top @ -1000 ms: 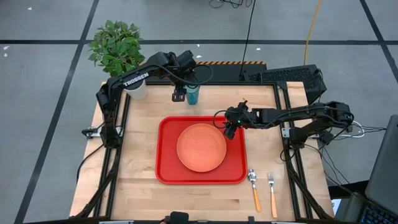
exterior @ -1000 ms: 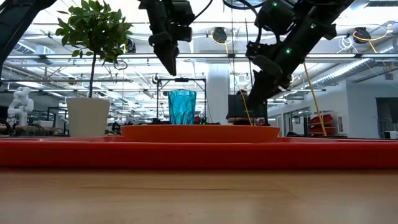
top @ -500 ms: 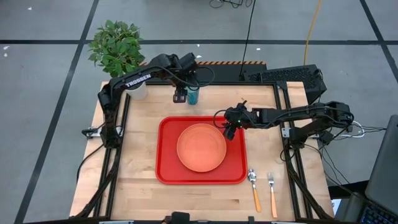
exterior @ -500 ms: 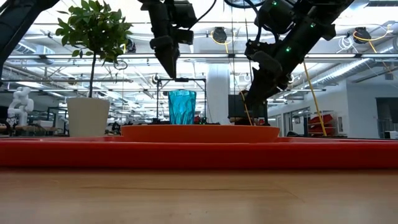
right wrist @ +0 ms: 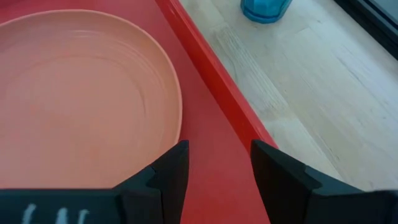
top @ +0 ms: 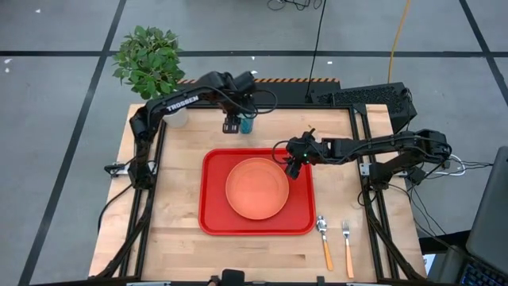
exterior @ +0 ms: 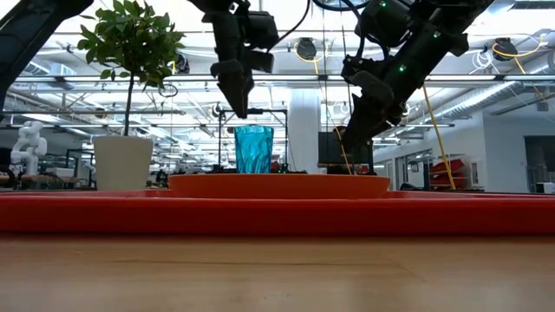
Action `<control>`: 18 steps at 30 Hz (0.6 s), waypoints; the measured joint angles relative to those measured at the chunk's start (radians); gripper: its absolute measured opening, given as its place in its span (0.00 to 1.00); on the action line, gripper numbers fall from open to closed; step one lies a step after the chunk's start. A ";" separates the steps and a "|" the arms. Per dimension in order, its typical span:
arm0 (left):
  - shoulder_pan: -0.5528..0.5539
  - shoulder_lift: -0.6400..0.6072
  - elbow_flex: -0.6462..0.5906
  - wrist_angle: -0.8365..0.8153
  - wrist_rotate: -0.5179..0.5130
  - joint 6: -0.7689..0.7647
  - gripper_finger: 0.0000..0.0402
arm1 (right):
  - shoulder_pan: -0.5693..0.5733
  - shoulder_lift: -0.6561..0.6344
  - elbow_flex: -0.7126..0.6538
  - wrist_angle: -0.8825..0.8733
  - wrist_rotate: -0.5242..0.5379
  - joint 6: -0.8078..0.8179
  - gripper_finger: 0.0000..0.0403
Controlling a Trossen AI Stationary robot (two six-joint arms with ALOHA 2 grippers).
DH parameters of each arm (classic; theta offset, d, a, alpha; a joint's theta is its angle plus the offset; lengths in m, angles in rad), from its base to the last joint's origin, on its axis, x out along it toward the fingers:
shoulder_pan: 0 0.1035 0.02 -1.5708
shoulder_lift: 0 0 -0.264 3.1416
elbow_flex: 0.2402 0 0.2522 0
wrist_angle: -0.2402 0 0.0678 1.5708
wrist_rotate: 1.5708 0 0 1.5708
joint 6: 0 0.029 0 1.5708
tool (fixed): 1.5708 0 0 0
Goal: Pick and place plate/cup/fork/spoon on tray
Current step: Put the blue cup on the red tray to the top right of the orange plate
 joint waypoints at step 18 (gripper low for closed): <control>0.010 -0.001 0.000 -0.001 0.012 0.000 0.53 | 0.000 0.000 0.000 0.000 0.000 0.008 0.41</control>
